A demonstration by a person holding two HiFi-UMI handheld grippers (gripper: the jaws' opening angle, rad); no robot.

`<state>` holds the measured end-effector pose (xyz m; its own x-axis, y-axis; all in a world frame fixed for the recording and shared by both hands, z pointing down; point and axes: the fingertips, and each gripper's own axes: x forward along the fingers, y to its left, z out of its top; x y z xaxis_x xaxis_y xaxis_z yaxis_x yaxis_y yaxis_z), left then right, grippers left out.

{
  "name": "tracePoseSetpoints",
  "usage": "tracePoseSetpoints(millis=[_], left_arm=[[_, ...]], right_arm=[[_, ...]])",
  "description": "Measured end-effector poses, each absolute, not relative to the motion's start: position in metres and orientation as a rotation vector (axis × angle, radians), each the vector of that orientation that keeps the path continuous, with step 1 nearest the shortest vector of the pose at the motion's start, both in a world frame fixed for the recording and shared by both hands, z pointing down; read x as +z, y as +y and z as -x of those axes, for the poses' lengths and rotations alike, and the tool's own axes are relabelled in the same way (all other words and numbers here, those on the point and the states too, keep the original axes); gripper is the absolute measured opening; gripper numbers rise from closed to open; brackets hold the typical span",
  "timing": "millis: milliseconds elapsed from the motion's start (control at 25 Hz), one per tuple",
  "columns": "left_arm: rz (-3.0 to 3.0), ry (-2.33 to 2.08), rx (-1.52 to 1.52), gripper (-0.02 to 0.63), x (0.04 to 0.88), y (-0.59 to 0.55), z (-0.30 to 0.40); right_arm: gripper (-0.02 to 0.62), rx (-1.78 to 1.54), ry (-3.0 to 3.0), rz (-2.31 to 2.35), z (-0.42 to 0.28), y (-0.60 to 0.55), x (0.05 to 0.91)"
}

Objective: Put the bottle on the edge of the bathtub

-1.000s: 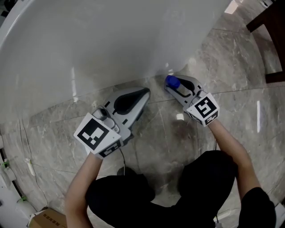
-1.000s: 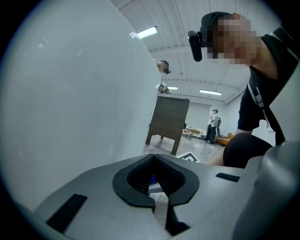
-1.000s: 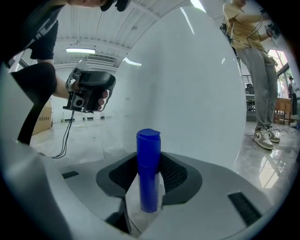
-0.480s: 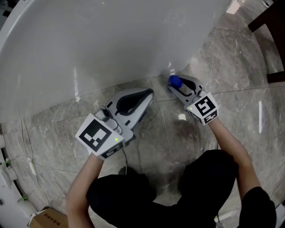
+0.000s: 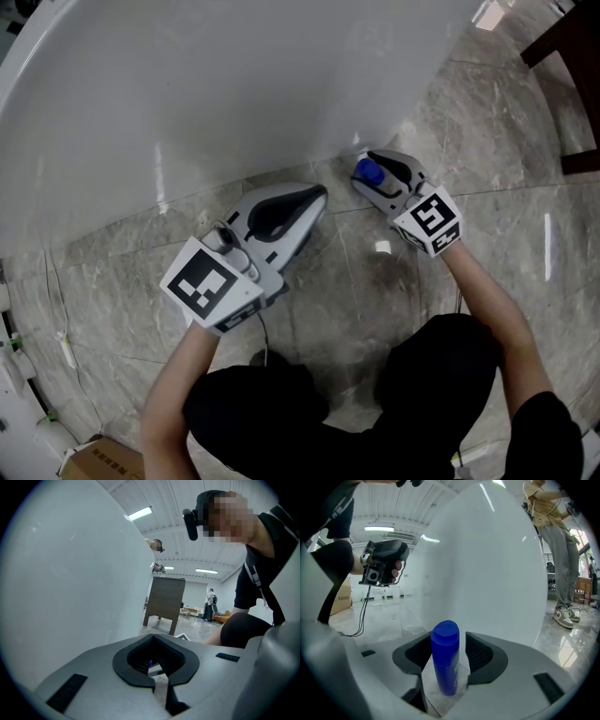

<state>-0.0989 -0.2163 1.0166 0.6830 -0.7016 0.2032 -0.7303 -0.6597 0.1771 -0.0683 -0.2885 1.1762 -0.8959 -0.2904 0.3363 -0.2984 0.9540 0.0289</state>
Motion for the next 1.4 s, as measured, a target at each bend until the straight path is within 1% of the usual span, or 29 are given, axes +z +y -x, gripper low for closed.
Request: tracePoseSetpoints(millis=[240, 360, 560, 680, 840, 920, 960, 1000, 1200, 1400], left_arm=[[-2.655, -1.169, 0.173, 0.011, 1.015, -0.219, 0.104], [-2.662, -1.173, 0.244, 0.011, 1.018, -0.217, 0.107], [-2.714, -1.144, 0.293, 0.011, 1.014, -0.215, 0.107], [-2.729, -1.184, 0.341, 0.011, 0.992, -0.221, 0.115], [-2.766, -1.201, 0.349, 0.011, 0.932, -0.220, 0.117], [-2.768, -1.215, 0.357, 0.011, 0.896, -0.217, 0.118], [-2.771, -1.227, 0.360, 0.011, 0.875, -0.215, 0.119], [-2.776, -1.238, 0.360, 0.011, 0.853, -0.212, 0.118], [-2.733, -1.265, 0.313, 0.011, 0.733, -0.190, 0.108], [-2.707, -1.305, 0.282, 0.011, 0.600, -0.162, 0.097]], right_arm=[[0.197, 0.057, -2.767, -0.419, 0.067, -0.289, 1.176], [0.196, 0.043, -2.778, -0.403, 0.069, -0.288, 1.164], [0.196, 0.003, -2.797, -0.380, 0.073, -0.283, 1.125], [0.196, -0.015, -2.810, -0.392, 0.073, -0.282, 1.080], [0.196, -0.073, -2.835, -0.369, 0.073, -0.269, 0.997], [0.190, -0.111, -2.847, -0.340, 0.076, -0.259, 0.951], [0.177, -0.126, -2.851, -0.327, 0.077, -0.255, 0.926], [0.163, -0.139, -2.852, -0.313, 0.078, -0.249, 0.902], [0.139, -0.178, -2.841, -0.247, 0.077, -0.219, 0.769], [0.122, -0.108, -2.838, -0.220, 0.067, -0.178, 0.640]])
